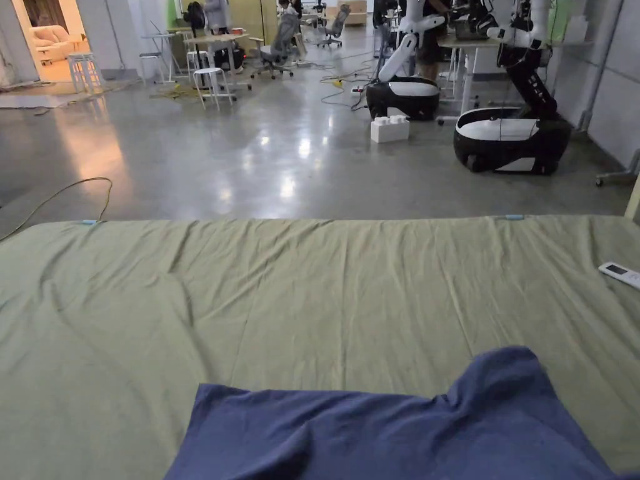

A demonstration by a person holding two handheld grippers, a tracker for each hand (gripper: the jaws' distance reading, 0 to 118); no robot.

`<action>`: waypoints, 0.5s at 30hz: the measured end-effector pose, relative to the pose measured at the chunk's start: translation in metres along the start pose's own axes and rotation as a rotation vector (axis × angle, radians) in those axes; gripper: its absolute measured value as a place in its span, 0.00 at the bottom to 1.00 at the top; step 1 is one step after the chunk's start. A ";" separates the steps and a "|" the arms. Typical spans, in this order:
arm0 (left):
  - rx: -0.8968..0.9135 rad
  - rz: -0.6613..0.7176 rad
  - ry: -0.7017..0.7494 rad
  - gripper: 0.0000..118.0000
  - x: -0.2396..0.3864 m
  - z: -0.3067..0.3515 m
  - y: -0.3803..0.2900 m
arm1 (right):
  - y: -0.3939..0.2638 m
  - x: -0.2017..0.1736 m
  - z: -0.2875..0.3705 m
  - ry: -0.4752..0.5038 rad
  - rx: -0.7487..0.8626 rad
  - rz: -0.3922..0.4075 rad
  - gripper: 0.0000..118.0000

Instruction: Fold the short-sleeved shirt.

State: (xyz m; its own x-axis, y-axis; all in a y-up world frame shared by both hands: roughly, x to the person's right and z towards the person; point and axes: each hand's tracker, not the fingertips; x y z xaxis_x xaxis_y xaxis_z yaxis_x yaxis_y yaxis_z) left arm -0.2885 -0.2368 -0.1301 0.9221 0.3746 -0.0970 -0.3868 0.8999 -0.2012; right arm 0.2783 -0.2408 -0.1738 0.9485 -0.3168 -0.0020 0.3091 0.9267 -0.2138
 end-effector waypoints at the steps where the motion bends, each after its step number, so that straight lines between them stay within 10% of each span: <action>1: -0.032 0.002 0.014 0.06 -0.007 0.006 -0.010 | -0.010 0.004 0.007 -0.021 -0.049 -0.009 0.07; 13: -0.447 0.142 0.222 0.12 -0.060 -0.008 -0.083 | -0.100 0.061 -0.002 -0.179 -0.452 -0.150 0.10; 15: -0.431 0.173 0.249 0.50 -0.067 -0.008 -0.079 | -0.102 0.066 -0.003 -0.199 -0.488 -0.166 0.50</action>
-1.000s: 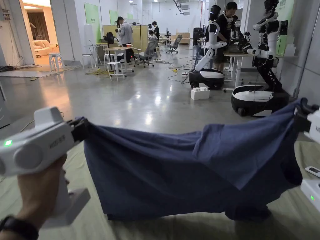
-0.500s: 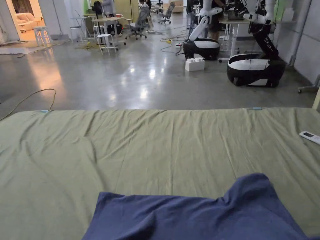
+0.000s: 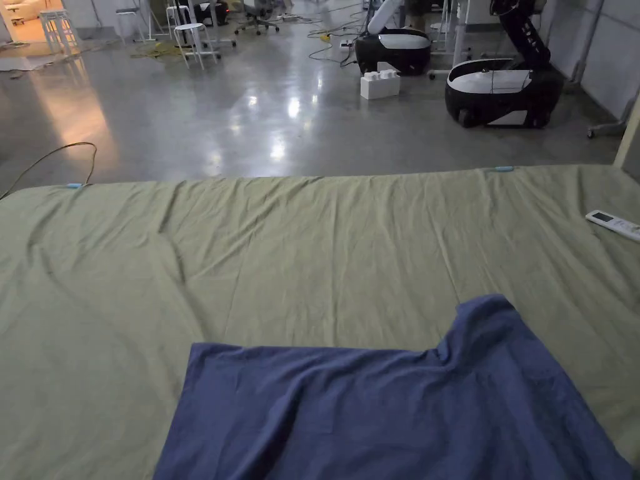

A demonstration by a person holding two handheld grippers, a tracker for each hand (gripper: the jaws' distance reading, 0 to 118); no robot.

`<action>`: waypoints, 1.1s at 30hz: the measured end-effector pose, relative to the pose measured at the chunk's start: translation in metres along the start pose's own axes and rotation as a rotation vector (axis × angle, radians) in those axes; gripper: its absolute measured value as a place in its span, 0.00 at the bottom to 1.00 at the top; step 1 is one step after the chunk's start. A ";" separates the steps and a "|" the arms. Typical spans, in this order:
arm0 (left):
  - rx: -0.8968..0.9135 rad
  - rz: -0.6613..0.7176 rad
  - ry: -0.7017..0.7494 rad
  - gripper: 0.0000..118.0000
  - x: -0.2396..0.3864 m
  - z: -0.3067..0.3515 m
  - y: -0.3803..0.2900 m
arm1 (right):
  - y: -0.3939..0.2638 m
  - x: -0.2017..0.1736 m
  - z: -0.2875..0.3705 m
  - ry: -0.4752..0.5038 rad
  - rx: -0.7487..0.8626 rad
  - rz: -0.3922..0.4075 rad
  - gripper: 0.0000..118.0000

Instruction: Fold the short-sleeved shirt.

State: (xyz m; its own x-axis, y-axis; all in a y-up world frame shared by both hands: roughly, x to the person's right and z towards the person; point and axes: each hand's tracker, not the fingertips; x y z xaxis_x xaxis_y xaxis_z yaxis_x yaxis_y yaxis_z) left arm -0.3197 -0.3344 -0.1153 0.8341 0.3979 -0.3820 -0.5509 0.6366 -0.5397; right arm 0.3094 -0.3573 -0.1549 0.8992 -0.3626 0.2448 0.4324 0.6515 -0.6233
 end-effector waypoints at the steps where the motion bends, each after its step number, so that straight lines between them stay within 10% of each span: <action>1: 0.016 0.018 0.010 0.69 -0.001 0.004 0.002 | 0.000 0.003 -0.001 -0.014 -0.019 -0.003 0.68; 2: 0.031 0.014 0.013 0.83 -0.002 0.008 0.004 | 0.000 0.003 0.002 -0.017 0.002 0.005 0.73; 11: 0.421 -0.448 -0.001 0.83 0.088 0.089 0.044 | 0.044 -0.042 0.076 0.001 0.341 0.199 0.72; 22: 0.653 -0.667 -0.088 0.78 0.179 0.134 0.062 | 0.080 -0.144 0.152 0.142 0.658 0.537 0.72; 25: 0.667 -0.697 -0.085 0.64 0.192 0.142 0.060 | 0.079 -0.152 0.151 0.169 0.642 0.571 0.61; 28: 0.681 -0.734 -0.115 0.29 0.197 0.145 0.056 | 0.077 -0.159 0.146 0.193 0.614 0.584 0.21; 29: 0.677 -0.739 -0.130 0.03 0.198 0.146 0.056 | 0.075 -0.160 0.144 0.205 0.596 0.570 0.07; 33: 0.643 -0.721 -0.177 0.00 0.198 0.145 0.057 | 0.070 -0.166 0.141 0.214 0.538 0.522 0.00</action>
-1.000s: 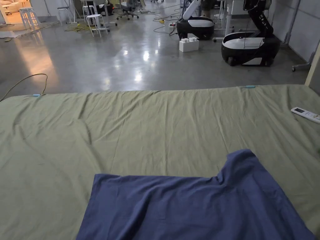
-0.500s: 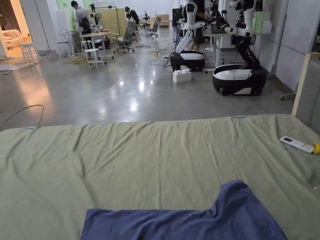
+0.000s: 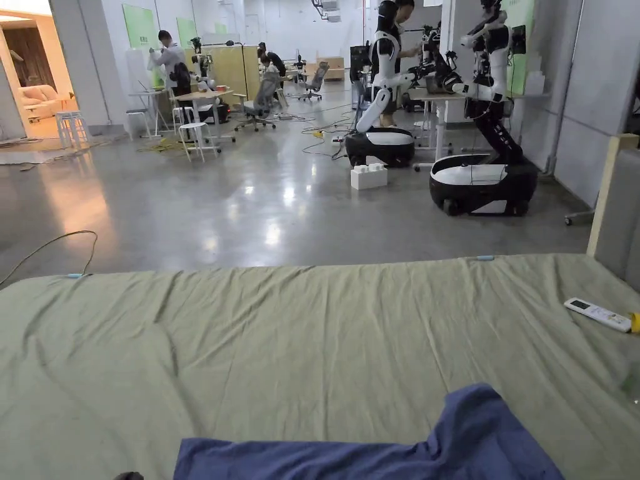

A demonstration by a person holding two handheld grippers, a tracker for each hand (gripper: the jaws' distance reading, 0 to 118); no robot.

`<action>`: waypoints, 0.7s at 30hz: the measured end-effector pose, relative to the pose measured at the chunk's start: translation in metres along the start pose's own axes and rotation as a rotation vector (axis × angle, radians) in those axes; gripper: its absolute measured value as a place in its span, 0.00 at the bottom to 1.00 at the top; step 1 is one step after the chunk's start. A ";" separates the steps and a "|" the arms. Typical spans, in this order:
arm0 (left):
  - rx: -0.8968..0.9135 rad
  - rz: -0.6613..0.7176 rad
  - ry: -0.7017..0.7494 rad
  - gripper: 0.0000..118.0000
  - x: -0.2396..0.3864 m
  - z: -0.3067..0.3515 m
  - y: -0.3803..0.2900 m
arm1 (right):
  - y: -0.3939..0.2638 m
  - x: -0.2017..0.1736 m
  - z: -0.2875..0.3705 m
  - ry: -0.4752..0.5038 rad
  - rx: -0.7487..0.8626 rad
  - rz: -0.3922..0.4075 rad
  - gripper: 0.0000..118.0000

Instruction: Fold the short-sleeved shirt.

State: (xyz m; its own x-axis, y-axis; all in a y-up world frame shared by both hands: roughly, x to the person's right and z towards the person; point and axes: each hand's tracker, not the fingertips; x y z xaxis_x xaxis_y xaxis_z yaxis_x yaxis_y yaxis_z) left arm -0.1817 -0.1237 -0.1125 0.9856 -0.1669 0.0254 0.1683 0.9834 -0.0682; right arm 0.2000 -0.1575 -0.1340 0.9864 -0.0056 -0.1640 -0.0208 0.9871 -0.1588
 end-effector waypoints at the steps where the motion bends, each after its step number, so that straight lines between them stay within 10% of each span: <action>1: 0.005 0.013 0.009 0.00 -0.001 0.000 0.000 | 0.004 -0.003 0.002 -0.010 0.080 0.065 0.00; 21: -0.169 0.153 0.042 0.03 -0.038 -0.010 -0.033 | -0.009 0.005 -0.002 0.003 0.015 0.010 0.00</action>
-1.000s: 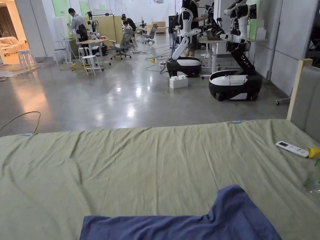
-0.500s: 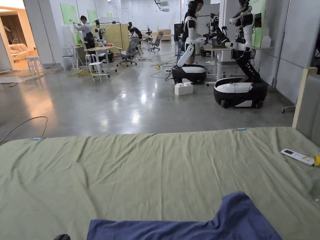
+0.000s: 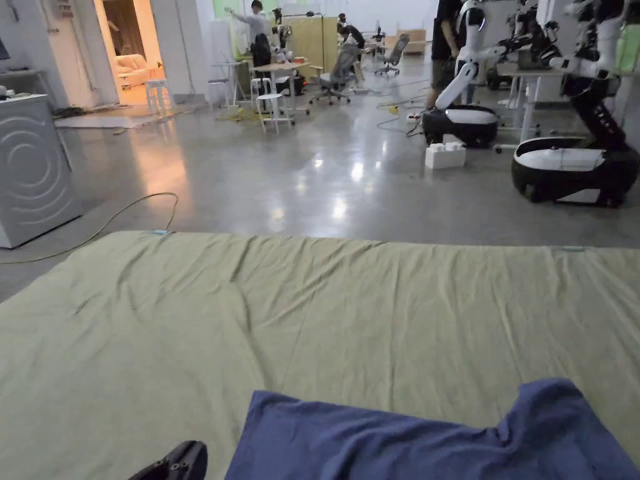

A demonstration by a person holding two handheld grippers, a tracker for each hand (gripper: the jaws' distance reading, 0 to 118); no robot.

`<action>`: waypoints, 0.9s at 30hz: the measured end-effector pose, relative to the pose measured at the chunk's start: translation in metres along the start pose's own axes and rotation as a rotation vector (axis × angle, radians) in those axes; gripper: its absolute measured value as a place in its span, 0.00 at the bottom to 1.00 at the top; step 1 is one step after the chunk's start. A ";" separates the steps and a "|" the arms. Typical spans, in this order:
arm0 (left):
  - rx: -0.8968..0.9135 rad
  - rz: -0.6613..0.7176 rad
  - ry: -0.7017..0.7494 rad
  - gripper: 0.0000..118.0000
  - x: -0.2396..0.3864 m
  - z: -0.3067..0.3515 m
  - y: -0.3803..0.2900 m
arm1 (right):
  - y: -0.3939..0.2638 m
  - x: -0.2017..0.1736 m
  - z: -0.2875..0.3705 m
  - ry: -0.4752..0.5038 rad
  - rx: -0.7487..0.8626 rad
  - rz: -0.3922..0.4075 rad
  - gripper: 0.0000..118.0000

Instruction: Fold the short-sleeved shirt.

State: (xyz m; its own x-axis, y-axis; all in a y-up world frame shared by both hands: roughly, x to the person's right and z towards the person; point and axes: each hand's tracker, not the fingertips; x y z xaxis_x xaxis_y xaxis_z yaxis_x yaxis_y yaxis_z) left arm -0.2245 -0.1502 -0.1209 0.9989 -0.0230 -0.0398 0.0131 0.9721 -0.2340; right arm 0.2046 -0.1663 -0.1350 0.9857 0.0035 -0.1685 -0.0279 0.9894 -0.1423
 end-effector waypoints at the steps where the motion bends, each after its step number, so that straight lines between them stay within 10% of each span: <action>1: -0.061 0.015 0.003 0.12 -0.008 -0.002 -0.005 | -0.003 0.001 0.000 0.004 -0.009 -0.013 0.00; 5: -0.202 0.063 0.077 0.68 -0.037 -0.010 -0.037 | -0.016 0.006 0.002 0.007 -0.054 -0.069 0.00; 19: -0.699 0.284 0.050 0.67 -0.070 -0.068 -0.183 | -0.041 0.020 0.003 -0.016 -0.173 -0.158 0.00; 23: -0.725 0.291 0.042 0.27 -0.070 -0.079 -0.190 | -0.042 0.018 0.004 -0.022 -0.183 -0.155 0.00; 27: -0.766 0.191 0.015 0.17 -0.058 -0.090 -0.192 | -0.046 0.018 0.007 -0.032 -0.194 -0.142 0.00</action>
State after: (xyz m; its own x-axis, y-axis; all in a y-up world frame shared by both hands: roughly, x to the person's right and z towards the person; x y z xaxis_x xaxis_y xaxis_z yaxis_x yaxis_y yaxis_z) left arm -0.2894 -0.3561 -0.1608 0.9801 0.1198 -0.1580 -0.1977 0.5284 -0.8257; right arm 0.2251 -0.2102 -0.1244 0.9867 -0.1259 -0.1031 0.0829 0.9341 -0.3472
